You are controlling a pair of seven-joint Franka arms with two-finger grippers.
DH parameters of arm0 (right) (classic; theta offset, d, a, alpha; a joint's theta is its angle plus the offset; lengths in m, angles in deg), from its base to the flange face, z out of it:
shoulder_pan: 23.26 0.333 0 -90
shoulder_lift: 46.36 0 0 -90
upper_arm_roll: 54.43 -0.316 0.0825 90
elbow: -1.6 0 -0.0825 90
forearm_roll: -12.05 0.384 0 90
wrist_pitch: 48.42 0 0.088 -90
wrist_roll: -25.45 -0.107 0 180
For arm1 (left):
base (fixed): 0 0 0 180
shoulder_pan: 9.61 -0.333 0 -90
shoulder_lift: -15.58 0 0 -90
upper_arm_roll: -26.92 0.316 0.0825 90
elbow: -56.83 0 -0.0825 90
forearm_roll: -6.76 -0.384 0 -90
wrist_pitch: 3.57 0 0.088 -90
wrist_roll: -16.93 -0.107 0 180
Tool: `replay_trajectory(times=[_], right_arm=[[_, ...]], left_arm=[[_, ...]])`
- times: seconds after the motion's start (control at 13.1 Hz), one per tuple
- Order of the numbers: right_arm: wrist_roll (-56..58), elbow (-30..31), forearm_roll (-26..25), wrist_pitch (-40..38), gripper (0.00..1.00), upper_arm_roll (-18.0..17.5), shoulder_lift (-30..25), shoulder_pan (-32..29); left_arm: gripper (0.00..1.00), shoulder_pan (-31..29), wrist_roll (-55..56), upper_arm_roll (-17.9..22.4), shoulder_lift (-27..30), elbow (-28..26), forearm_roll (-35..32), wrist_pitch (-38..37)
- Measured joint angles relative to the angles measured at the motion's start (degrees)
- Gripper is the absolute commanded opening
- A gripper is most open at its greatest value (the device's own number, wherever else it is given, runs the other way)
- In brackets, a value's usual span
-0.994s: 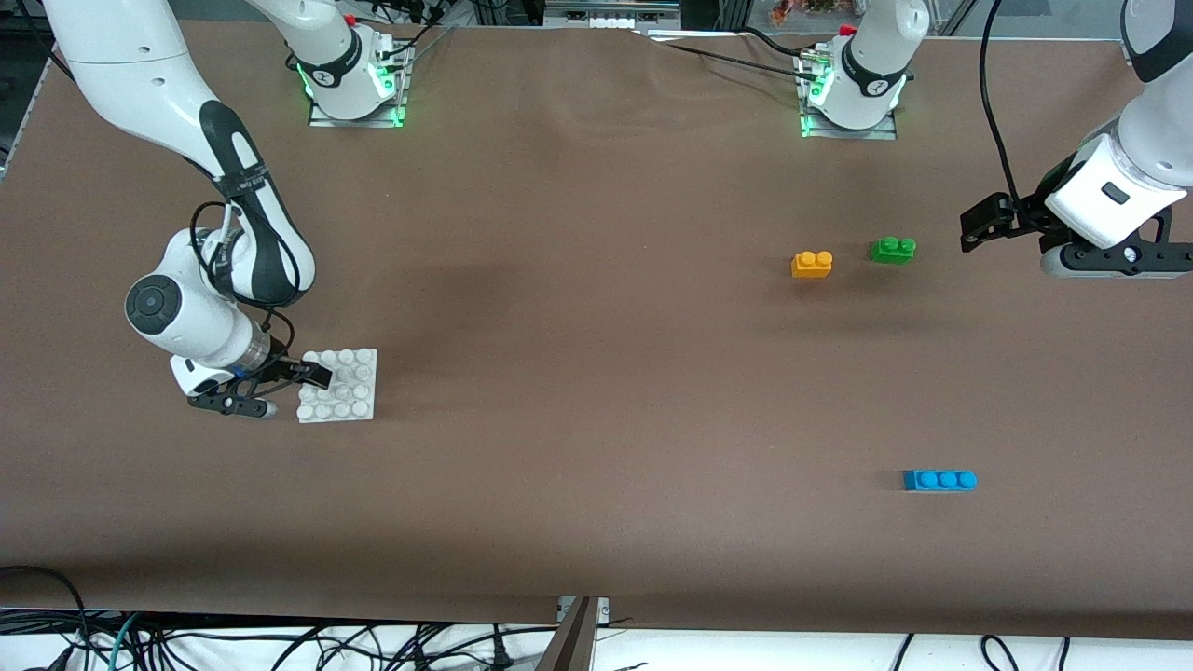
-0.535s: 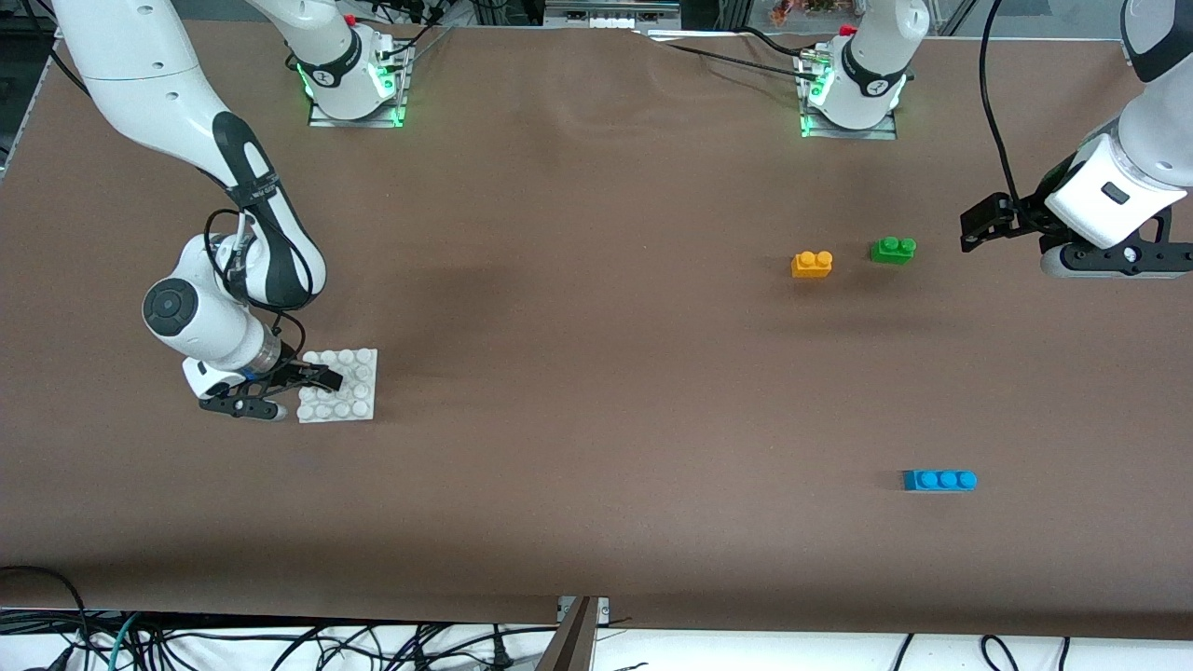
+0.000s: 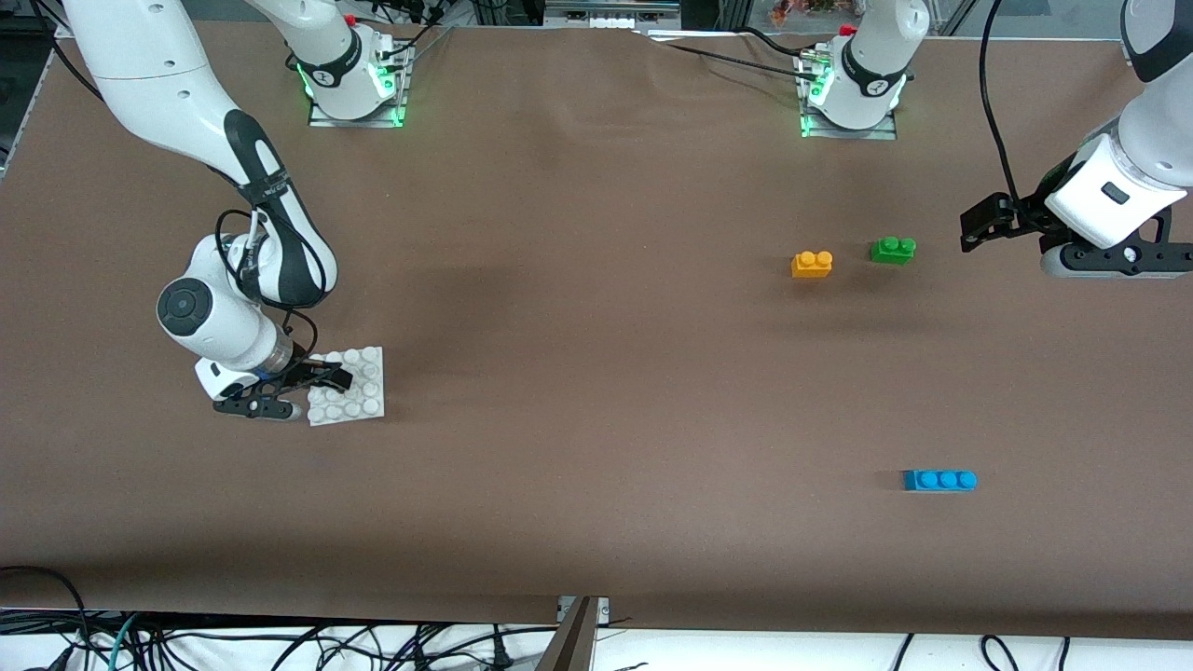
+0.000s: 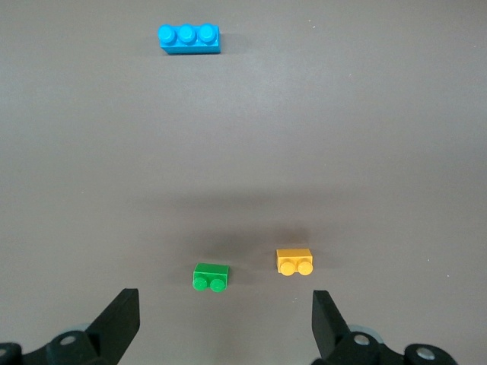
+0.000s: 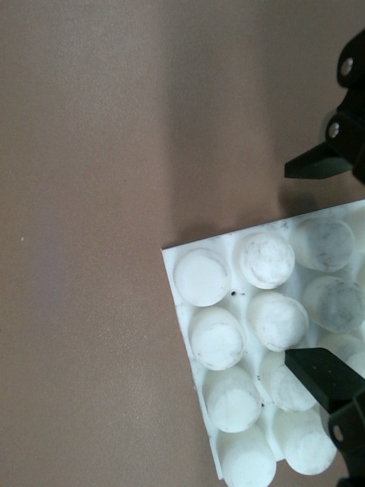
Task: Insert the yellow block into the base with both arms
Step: 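Lower the right gripper and grasp the white base plate's edge, then slide the white base plate with the right gripper toward the table's middle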
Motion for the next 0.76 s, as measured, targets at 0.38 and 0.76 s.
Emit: replay_trajectory(times=[0.38,0.76], right_arm=[[0.2,-0.1,0.4,0.1,0.80,0.0,0.3,0.0],[0.2,-0.4,1.7,1.3,0.80,-0.2,1.3,0.4]], left_arm=[[1.00,0.0,0.0,0.0,0.0,0.0,0.0,0.0],[1.00,0.0,0.0,0.0,0.0,0.0,0.0,0.0]])
